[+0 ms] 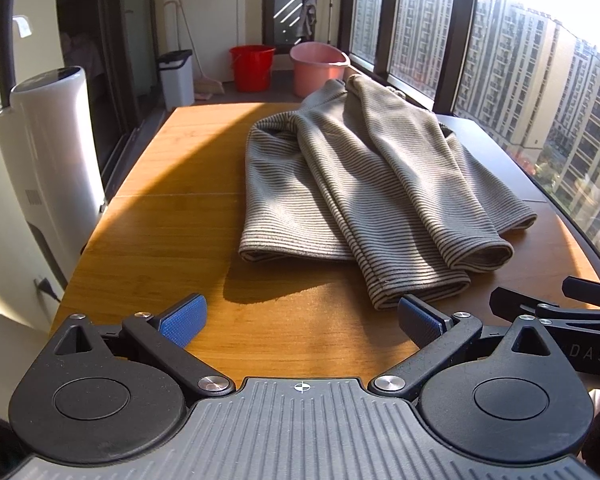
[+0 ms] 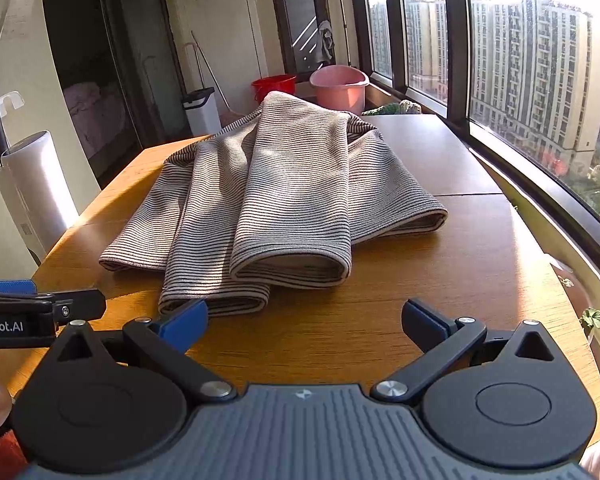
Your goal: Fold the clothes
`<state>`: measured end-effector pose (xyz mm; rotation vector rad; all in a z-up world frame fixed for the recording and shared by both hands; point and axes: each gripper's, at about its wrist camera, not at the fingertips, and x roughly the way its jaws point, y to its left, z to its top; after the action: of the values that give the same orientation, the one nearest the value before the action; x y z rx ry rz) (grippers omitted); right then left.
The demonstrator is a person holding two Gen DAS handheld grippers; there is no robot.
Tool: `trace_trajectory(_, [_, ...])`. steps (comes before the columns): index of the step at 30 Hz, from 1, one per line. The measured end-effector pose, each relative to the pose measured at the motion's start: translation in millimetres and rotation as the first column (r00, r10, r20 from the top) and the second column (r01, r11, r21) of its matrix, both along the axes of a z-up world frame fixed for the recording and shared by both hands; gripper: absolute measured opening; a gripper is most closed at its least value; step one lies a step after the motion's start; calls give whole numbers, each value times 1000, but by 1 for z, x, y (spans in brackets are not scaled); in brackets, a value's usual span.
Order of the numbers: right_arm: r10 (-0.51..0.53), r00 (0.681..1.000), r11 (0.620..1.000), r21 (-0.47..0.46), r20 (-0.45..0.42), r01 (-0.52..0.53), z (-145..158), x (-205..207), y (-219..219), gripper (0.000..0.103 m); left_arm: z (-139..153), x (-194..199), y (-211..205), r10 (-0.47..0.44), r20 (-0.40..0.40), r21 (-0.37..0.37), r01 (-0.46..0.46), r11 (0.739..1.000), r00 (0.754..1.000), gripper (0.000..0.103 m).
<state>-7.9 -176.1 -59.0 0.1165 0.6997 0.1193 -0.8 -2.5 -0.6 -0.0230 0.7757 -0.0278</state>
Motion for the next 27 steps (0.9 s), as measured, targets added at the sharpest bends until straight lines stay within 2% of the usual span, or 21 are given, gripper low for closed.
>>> trace_trajectory(27, [-3,1000,1000,-15,11,3,7,2,1,103,-3,5,0,-8,-30,-9,8,1000,1000,103])
